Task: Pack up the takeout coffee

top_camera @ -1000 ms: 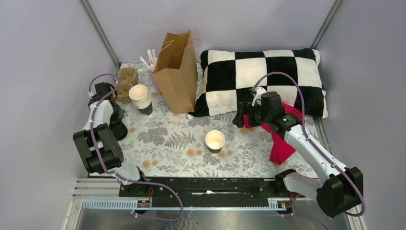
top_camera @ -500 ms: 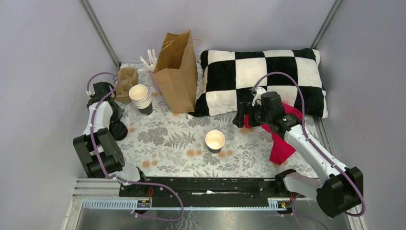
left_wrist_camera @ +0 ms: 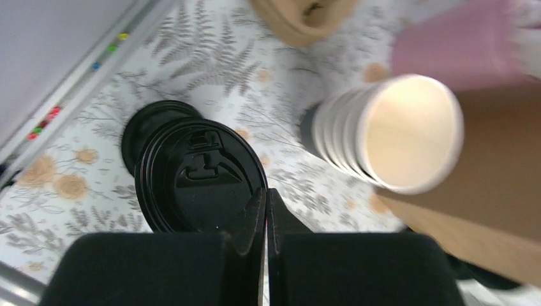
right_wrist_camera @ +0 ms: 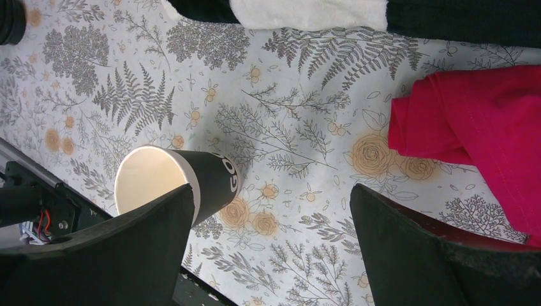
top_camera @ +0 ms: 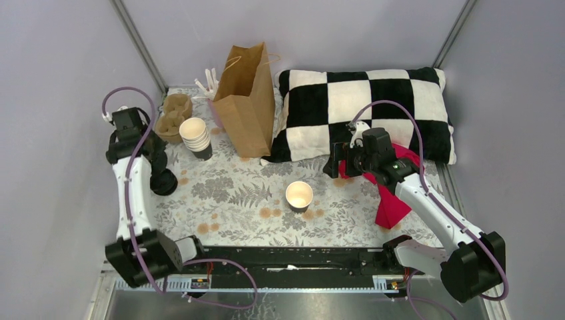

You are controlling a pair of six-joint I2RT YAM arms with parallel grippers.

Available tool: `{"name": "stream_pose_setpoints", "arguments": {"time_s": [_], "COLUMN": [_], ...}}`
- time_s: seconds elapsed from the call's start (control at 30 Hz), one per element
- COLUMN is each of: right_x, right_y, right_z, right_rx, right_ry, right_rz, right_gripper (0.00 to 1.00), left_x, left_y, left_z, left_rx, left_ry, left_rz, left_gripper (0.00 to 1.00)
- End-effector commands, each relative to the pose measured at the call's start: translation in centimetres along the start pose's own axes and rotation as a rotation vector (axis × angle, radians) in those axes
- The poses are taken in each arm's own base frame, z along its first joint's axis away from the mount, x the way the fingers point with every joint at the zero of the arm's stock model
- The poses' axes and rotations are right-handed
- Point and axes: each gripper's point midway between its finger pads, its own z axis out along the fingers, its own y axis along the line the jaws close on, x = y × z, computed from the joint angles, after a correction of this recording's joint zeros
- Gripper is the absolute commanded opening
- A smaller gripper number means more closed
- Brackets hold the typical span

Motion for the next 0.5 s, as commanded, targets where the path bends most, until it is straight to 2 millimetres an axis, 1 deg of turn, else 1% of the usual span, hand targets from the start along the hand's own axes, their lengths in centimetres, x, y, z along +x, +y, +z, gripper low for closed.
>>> {"name": "stream_pose_setpoints", "arguments": {"time_s": [0.0,0.1,0.17,0.23,0.3,0.37,0.43,0.47], "right_x": [-1.4,-1.4,-1.5,-1.8,-2.2,-2.7,-3.5,-3.9], "right_y": [1.3,1.9,2.7,3.9,5.6,8.0,10.3,11.5], "right_z": [-0.4,-0.7,-1.1,-1.8,-2.7,-3.9,-5.2,-5.8], "right_rx": [-0.039,-0.062,-0.095,-0.149,-0.229,-0.335,-0.429,-0.477], "right_ry": [-0.034,-0.031,-0.029,-0.041,-0.055,-0.066,-0.096,-0.114], "right_rz": [-0.022,-0.026,-0.029,-0.034,-0.038,-0.037,-0.036,-0.031], "right_gripper": [0.98,0.98,0.98,0.98,0.98,0.98,0.98,0.98], "left_x": [0.1,1.8,2.9,4.1,5.3,6.4,7.3,8.2], "left_y": [-5.5,-9.9,-12.0,-13.9,-15.2,-15.9,-16.4,-16.7], "left_z": [-6.7,-12.3,-16.2,-20.1,-24.0,-27.0,-29.2,-29.8], "left_rx": [0.357,0.701,0.892,1.081,1.281,1.447,1.569,1.618], "left_ry": [-0.007,0.029,0.039,0.046,0.065,0.085,0.106,0.133], "left_rz": [0.0,0.019,0.048,0.069,0.063,0.048,0.04,0.036], "left_gripper": [0.0,0.0,0.0,0.0,0.0,0.0,0.0,0.0]}}
